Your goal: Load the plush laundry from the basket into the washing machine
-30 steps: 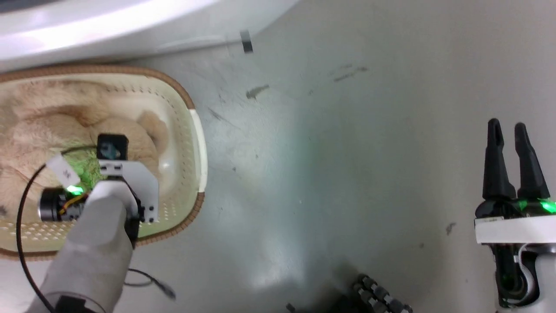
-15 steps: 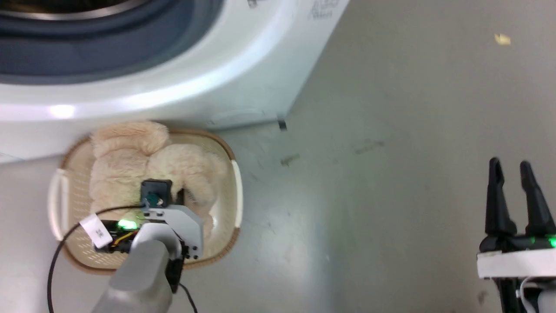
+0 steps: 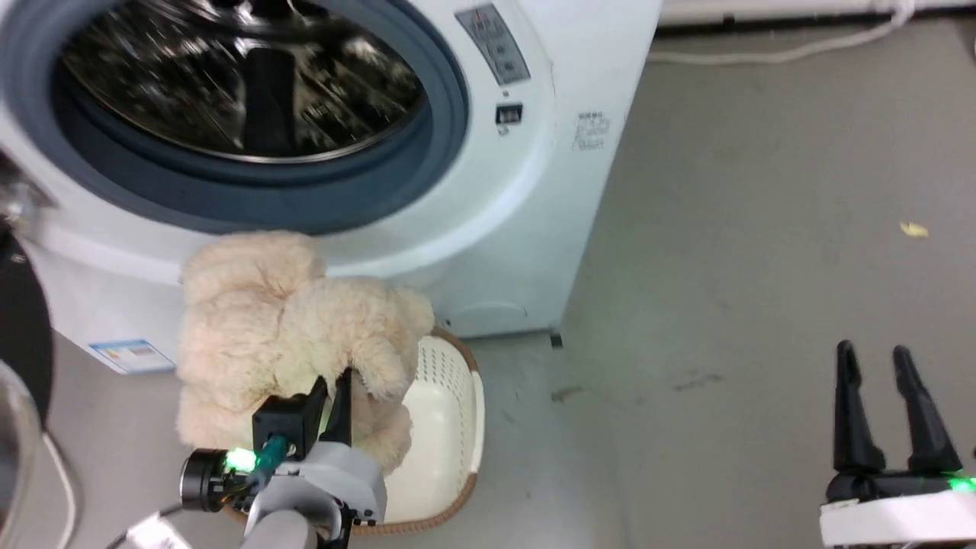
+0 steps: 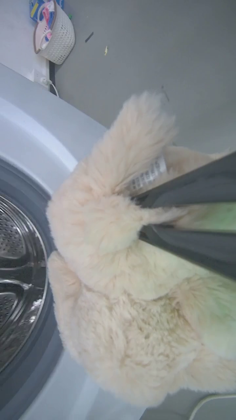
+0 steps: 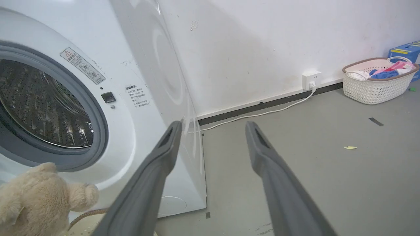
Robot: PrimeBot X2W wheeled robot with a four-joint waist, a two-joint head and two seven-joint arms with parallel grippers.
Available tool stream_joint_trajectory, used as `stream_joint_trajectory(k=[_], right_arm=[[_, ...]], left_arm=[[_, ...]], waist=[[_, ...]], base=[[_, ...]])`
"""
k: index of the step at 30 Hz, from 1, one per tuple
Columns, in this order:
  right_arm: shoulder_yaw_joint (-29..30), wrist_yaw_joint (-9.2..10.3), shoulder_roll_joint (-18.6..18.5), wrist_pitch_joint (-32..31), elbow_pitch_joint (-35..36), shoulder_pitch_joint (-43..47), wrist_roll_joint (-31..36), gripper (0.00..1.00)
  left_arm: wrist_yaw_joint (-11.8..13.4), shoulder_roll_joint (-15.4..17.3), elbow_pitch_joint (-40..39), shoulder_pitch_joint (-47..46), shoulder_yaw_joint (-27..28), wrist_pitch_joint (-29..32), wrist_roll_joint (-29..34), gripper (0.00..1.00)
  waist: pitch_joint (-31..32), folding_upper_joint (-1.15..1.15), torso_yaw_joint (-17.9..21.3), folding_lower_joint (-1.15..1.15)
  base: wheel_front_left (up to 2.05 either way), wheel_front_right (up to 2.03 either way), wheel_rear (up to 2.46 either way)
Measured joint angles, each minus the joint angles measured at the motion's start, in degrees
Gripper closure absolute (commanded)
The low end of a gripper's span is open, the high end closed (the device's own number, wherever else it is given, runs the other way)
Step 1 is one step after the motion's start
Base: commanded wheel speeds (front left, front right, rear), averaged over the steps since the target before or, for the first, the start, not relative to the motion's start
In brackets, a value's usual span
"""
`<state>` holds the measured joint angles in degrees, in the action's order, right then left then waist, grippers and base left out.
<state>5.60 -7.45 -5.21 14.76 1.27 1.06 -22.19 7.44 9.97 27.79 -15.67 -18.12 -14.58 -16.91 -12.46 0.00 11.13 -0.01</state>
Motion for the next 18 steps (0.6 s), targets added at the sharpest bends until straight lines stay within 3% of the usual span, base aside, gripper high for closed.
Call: stream_joint_trajectory(k=[8, 18], right_arm=[[-2.6, 0.0, 0.32, 0.0, 0.6, 2.13, 2.48, 0.0], [-4.12, 0.0, 1.15, 0.0, 2.16, 3.05, 2.61, 0.0]], left_arm=[[0.37, -0.58, -18.26, 8.05, 4.74, -0.02, 7.62, 1.0], [-3.68, -2.63, -25.4, 9.67, 9.14, -0.03, 8.06, 1.0]], waist=[[4.6, 0.0, -1.58, 0.0], [5.63, 0.0, -0.48, 0.0]], base=[[0.0, 0.0, 0.0], [0.0, 0.0, 0.0]])
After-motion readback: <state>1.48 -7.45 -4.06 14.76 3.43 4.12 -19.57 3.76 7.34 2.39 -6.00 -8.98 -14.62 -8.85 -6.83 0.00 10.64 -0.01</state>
